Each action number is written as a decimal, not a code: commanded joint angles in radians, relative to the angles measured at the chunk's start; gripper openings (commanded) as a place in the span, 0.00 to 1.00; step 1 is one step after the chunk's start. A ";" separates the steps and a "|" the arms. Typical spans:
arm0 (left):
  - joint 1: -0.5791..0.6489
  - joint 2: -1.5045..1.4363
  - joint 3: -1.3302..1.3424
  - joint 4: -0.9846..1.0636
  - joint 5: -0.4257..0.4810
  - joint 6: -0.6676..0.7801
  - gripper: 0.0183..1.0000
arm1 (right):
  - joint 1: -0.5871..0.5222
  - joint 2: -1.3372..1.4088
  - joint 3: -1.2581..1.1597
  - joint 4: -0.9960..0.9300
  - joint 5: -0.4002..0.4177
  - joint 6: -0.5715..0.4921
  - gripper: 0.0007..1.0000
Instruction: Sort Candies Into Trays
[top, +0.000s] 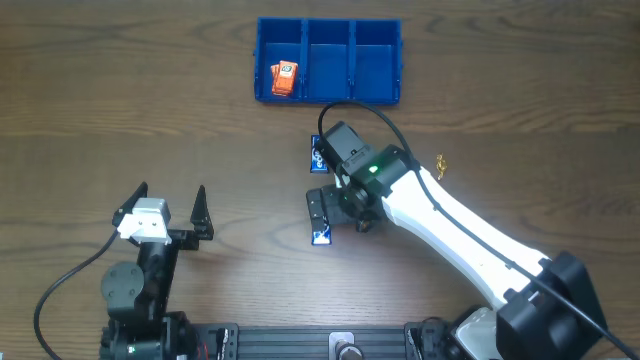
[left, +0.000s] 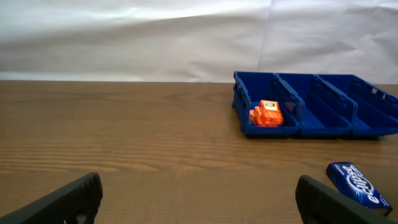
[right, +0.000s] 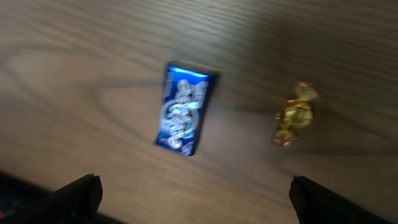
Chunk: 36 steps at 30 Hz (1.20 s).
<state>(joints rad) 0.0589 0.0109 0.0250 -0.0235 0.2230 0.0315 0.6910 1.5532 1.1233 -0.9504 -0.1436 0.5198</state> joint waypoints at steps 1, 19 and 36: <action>0.006 -0.006 -0.019 -0.032 0.011 0.014 1.00 | 0.005 0.018 0.017 -0.001 0.065 0.035 1.00; 0.006 -0.006 -0.019 -0.032 0.011 0.014 1.00 | 0.121 0.216 0.037 0.121 0.072 0.140 1.00; 0.006 -0.006 -0.019 -0.032 0.011 0.014 1.00 | 0.138 0.310 0.051 0.134 0.146 0.214 1.00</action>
<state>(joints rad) 0.0589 0.0109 0.0250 -0.0235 0.2230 0.0315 0.8242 1.8324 1.1584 -0.8268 -0.0238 0.7147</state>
